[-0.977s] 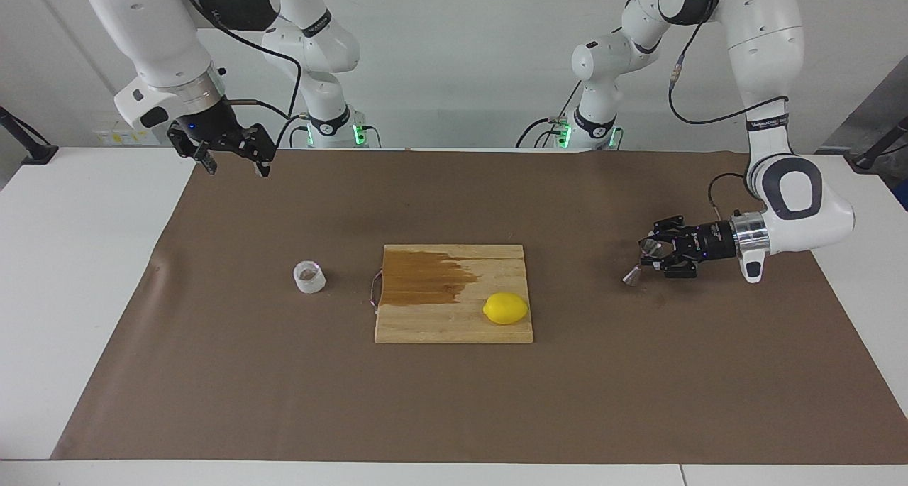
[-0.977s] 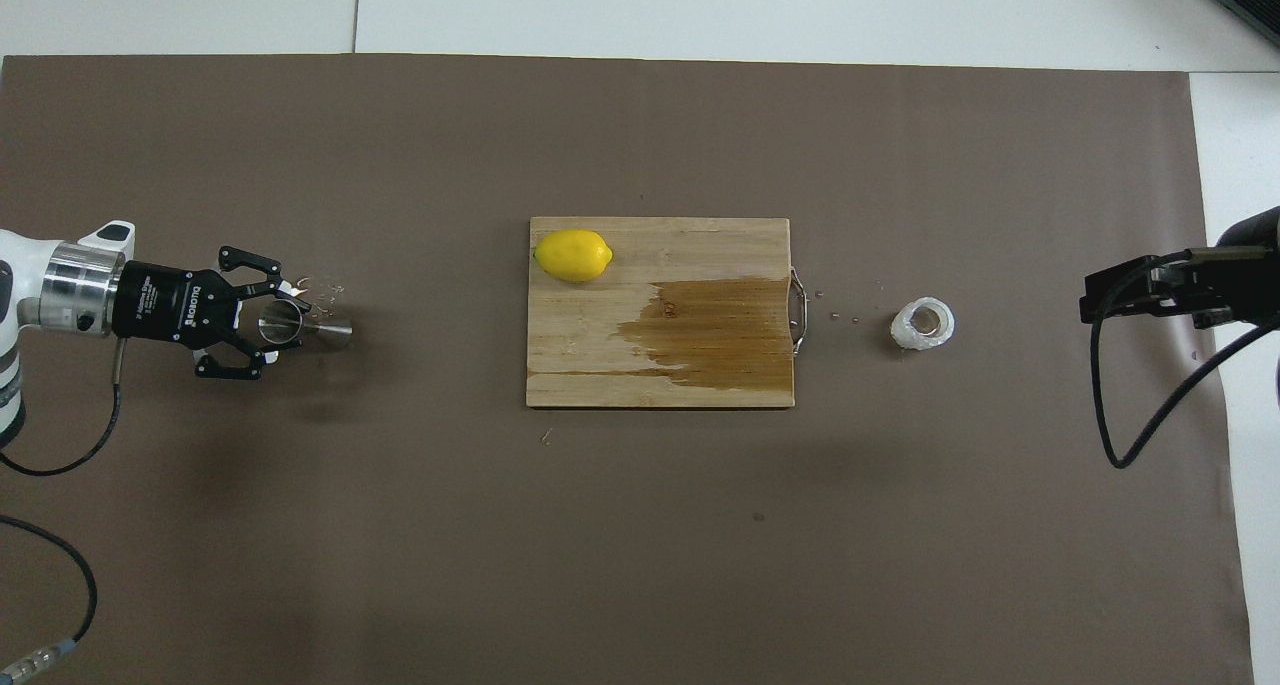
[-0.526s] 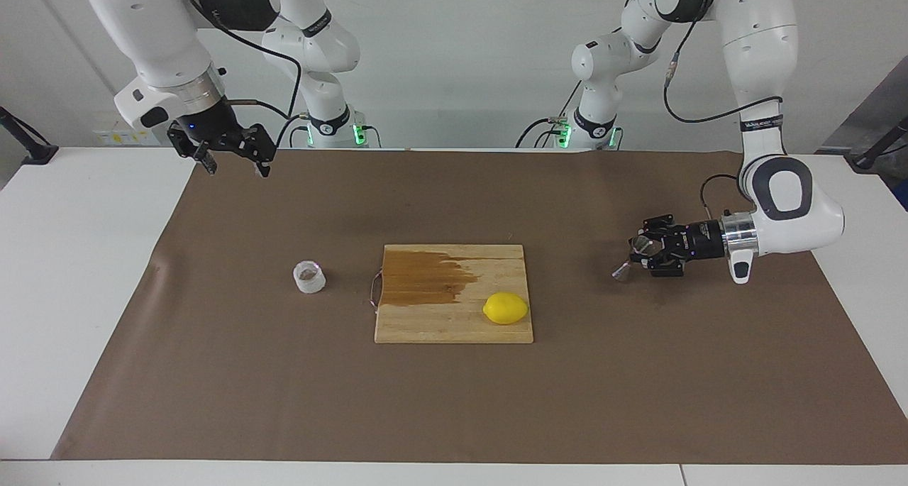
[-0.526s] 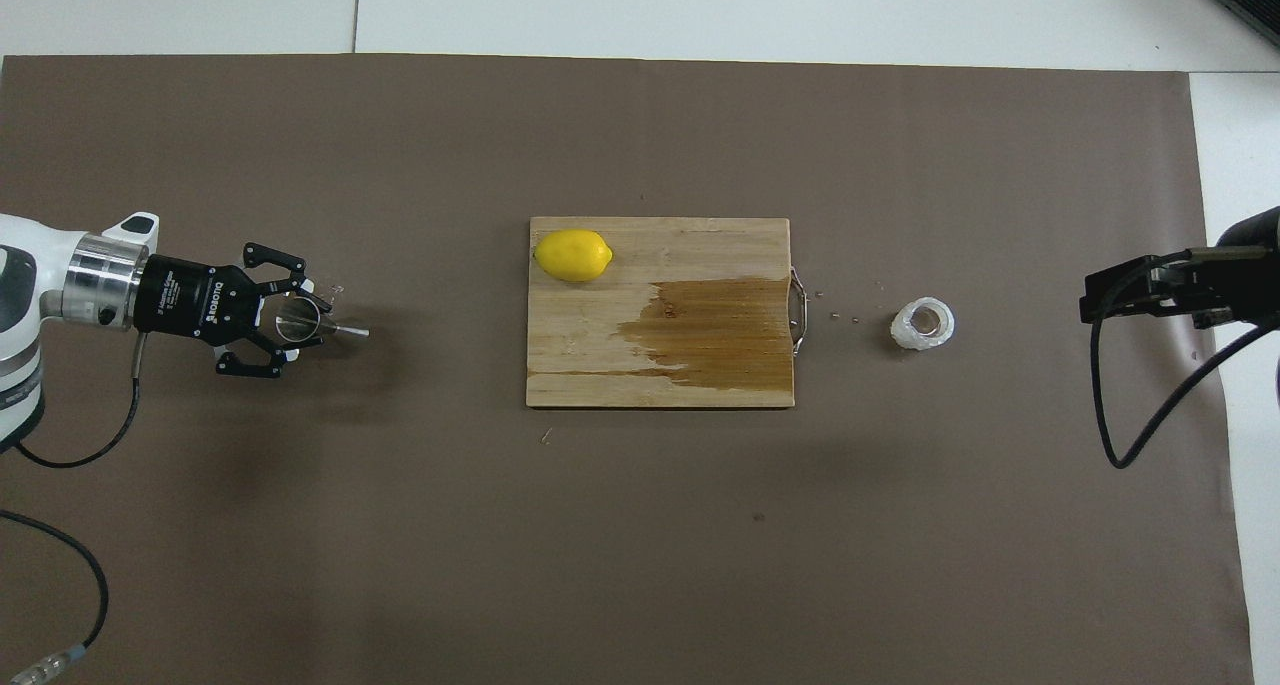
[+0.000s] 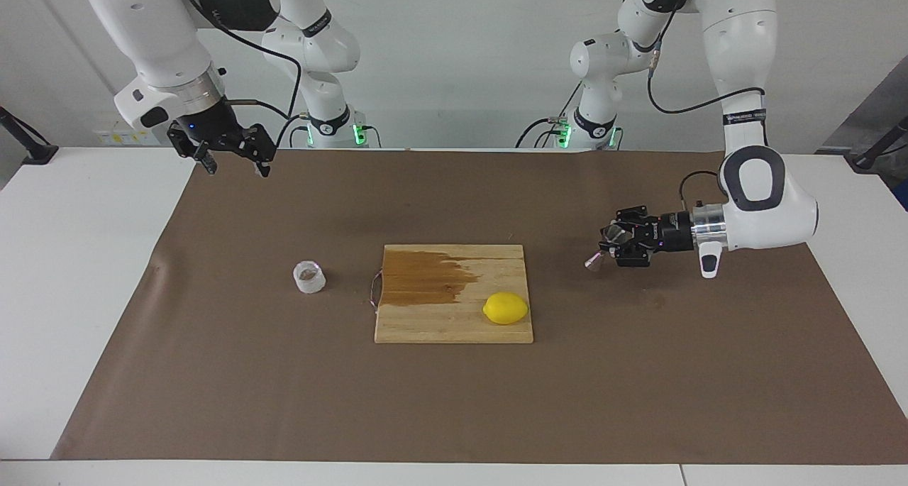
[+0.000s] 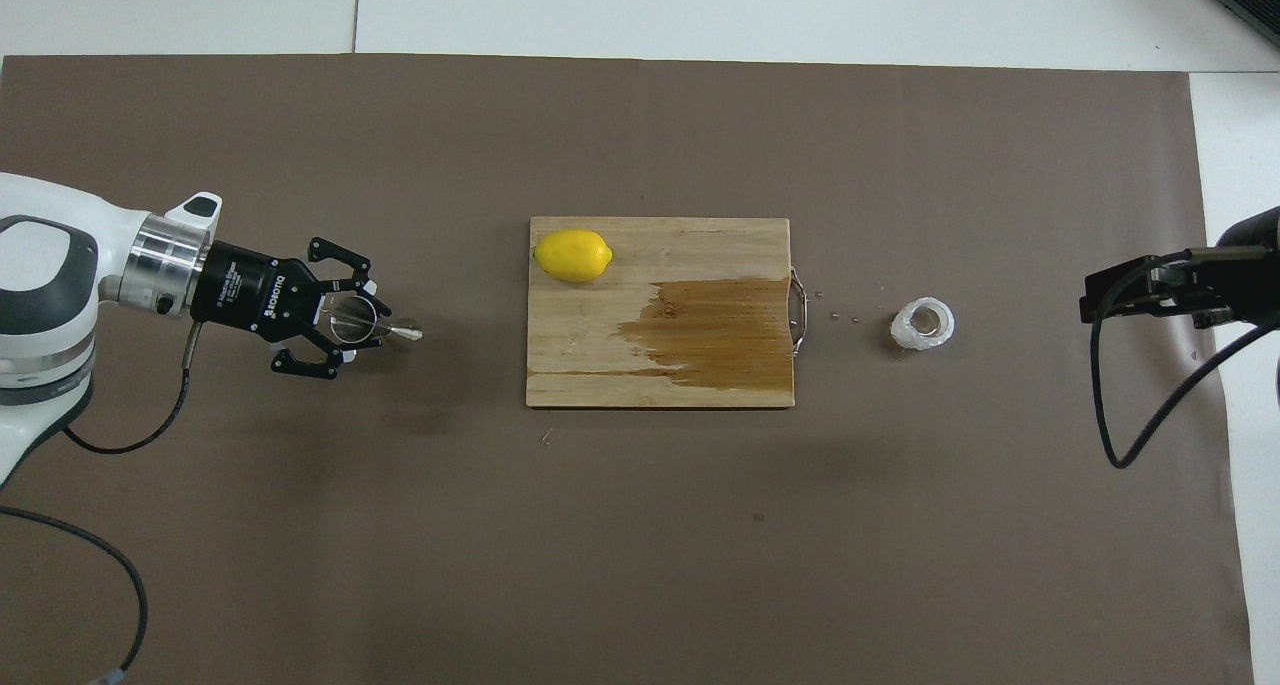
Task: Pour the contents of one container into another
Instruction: 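Lift the metal cup with the left gripper and carry it over the board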
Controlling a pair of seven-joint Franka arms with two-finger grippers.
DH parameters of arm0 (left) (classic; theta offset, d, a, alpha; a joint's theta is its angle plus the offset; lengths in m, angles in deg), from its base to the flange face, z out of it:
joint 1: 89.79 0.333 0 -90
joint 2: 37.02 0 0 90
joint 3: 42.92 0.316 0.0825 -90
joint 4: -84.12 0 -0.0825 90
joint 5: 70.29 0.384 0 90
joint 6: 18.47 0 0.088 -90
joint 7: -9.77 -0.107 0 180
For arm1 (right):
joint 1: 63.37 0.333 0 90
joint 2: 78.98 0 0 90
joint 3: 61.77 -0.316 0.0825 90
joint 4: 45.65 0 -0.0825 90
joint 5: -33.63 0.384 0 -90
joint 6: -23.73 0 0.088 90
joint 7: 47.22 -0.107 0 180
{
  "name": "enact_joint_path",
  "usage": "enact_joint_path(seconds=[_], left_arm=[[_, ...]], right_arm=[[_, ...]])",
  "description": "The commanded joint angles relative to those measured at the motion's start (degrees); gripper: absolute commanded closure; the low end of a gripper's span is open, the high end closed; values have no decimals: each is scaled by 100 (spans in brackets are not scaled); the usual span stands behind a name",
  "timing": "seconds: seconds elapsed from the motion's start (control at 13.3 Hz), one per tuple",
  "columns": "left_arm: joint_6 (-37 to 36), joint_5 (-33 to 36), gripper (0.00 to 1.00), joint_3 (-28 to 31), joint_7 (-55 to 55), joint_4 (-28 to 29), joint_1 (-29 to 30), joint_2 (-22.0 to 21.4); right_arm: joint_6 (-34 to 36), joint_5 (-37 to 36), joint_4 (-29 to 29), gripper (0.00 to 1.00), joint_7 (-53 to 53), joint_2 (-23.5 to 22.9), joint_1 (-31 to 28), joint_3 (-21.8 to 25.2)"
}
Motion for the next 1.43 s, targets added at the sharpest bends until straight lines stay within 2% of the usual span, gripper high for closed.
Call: enact_joint_path(seconds=[0.0, 0.68, 0.98, 1.35], left_arm=[[177, -311, 65, 84, 107, 352, -365, -340], [854, -1031, 68, 84, 545, 555, -1429, -473], [1407, -1296, 67, 75, 889, 546, -1789, -464], [2408, -2059, 67, 75, 1196, 581, -2439, -455]], right_arm=[[-8, 158, -17, 0, -90, 7, -80, -40], [-8, 158, -17, 0, -90, 7, -80, -40], [-8, 158, -17, 0, -90, 7, -80, -40], [-8, 158, -17, 0, -90, 7, -80, -40]])
